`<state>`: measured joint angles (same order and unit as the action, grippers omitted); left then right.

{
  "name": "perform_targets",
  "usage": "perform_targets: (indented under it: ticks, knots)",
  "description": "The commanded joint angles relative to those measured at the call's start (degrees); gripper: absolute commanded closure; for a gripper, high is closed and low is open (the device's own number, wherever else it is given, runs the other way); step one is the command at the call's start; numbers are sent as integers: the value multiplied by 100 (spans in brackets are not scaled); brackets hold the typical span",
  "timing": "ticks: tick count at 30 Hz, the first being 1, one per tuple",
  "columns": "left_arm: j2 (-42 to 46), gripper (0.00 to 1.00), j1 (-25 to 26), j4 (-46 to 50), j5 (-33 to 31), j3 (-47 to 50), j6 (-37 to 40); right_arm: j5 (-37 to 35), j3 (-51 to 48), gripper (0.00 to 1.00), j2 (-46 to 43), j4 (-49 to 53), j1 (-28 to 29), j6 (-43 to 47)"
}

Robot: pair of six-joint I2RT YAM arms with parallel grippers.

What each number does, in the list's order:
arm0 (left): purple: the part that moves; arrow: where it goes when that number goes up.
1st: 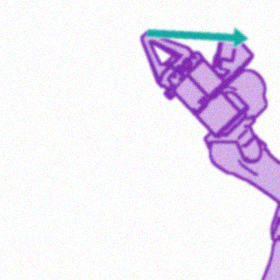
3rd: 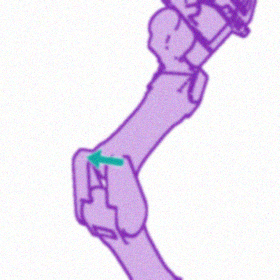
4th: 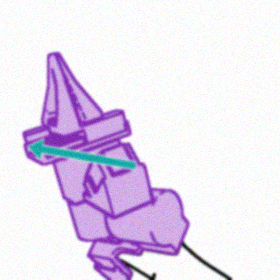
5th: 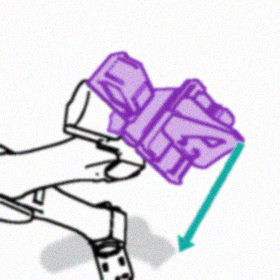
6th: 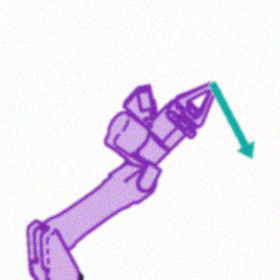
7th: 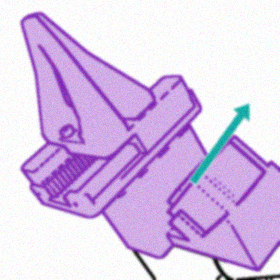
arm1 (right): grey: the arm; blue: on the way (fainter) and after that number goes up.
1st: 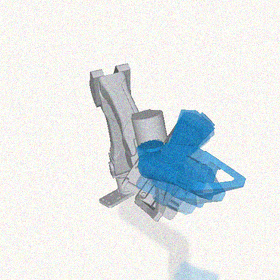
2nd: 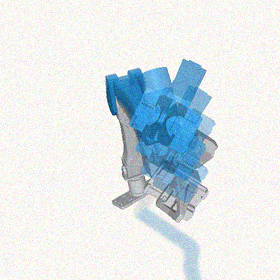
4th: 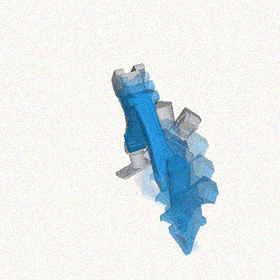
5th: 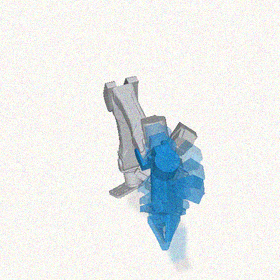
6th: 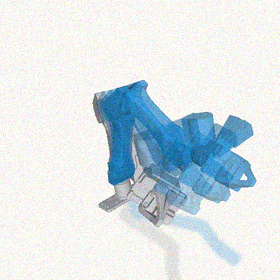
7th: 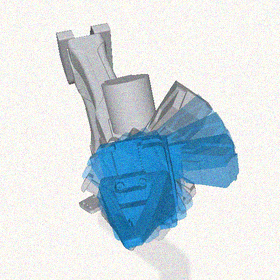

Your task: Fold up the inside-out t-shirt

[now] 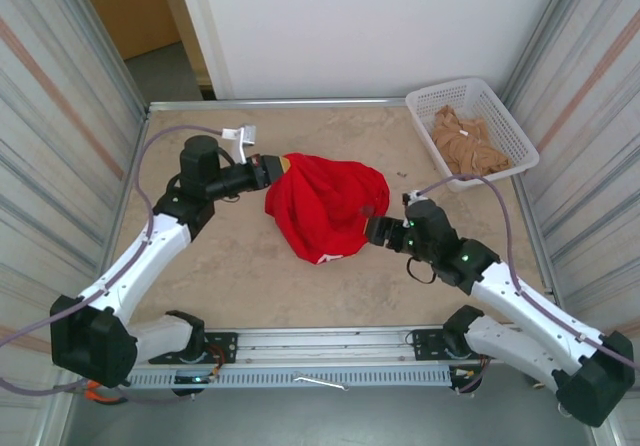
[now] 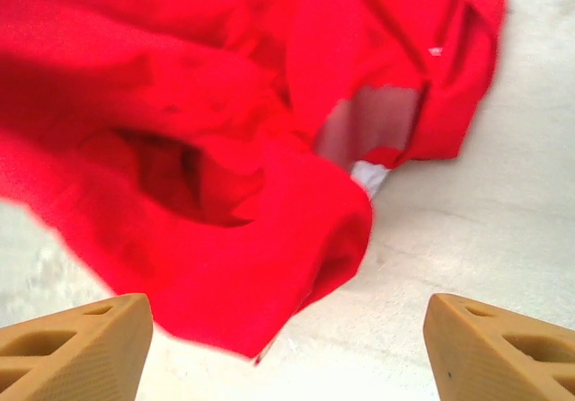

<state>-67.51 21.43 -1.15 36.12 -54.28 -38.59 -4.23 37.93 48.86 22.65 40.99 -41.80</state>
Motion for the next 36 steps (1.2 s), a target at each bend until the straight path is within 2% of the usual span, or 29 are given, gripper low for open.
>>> perform_targets:
  ticks: [1, 3, 6, 13, 16, 17, 20, 21, 25, 26, 28, 30, 33, 36]
  knots:
    - [42, 100, 208, 250, 101, -105, 369, -523, 679, 21, 475, 15, 604, 922]
    - [63, 100, 335, 306, 82, -143, 387, -745, 1093, 19, 1079, -64, 1036, 1165]
    - [120, 100, 426, 419, 23, -205, 388, -971, 1648, 18, 1913, -183, 1361, 1363]
    - [320, 100, 450, 612, -54, -360, 368, -1119, 2426, 18, 3446, -486, 1347, 1408]
    - [336, 100, 386, 606, -79, -380, 361, -904, 2597, 25, 3894, -641, 1194, 1405]
    - [314, 100, 339, 599, -47, -386, 349, -782, 2638, 34, 3961, -660, 1102, 1411]
    - [199, 100, 105, 572, 39, -381, 291, -148, 2619, 91, 3844, -731, 769, 1398]
    - [122, 100, -22, 581, 37, -406, 298, 96, 2586, 100, 3715, -709, 642, 1359]
    - [-553, 100, -592, 606, 178, -721, 425, 686, 2356, 100, 3050, -667, 344, 1195]
    - [-816, 98, -699, 624, 243, -881, 499, 815, 2321, 100, 2916, -658, 282, 1136]
    - [-1240, 74, -797, 691, 359, -1174, 705, 964, 2317, 100, 2779, -624, 171, 1046]
    - [-1456, 61, -795, 756, 331, -1265, 906, 1137, 2375, 100, 2828, -592, 48, 1040]
    - [-1209, 49, -701, 707, 63, -770, 856, 1647, 2442, 100, 3106, -535, -244, 978]
    - [-407, 41, -261, 762, -669, 108, 853, 1788, 2444, 100, 3192, -373, -373, 967]
